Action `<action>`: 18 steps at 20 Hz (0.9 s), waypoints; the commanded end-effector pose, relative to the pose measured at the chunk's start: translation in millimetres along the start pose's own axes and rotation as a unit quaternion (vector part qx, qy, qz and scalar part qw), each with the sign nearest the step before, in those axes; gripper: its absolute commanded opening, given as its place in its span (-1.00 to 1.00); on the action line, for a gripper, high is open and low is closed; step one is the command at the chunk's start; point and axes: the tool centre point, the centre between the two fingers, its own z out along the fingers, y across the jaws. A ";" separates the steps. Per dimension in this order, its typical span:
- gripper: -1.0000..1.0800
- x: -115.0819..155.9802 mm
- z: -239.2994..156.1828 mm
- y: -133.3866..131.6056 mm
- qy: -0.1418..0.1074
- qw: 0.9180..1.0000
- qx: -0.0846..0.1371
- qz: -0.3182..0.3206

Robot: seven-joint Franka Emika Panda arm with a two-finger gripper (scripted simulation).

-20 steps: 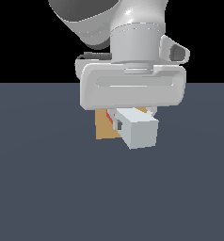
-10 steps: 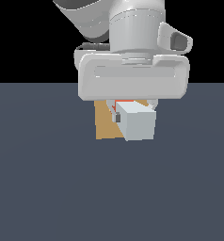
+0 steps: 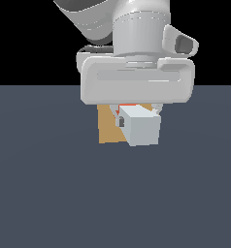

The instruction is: Insert the peg into the horizontal hole in a box.

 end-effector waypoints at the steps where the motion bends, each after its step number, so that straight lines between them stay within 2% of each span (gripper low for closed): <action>1: -1.00 0.0 -1.9 1.0 0.000 1.000 -0.002 0.000; 10: -1.00 4.4 -3.1 1.7 0.000 1.000 -0.003 -0.001; 14: -1.00 22.4 -3.7 1.2 0.000 1.000 -0.003 -0.001; 18: -1.00 54.1 -4.2 0.9 0.000 1.000 -0.004 -0.001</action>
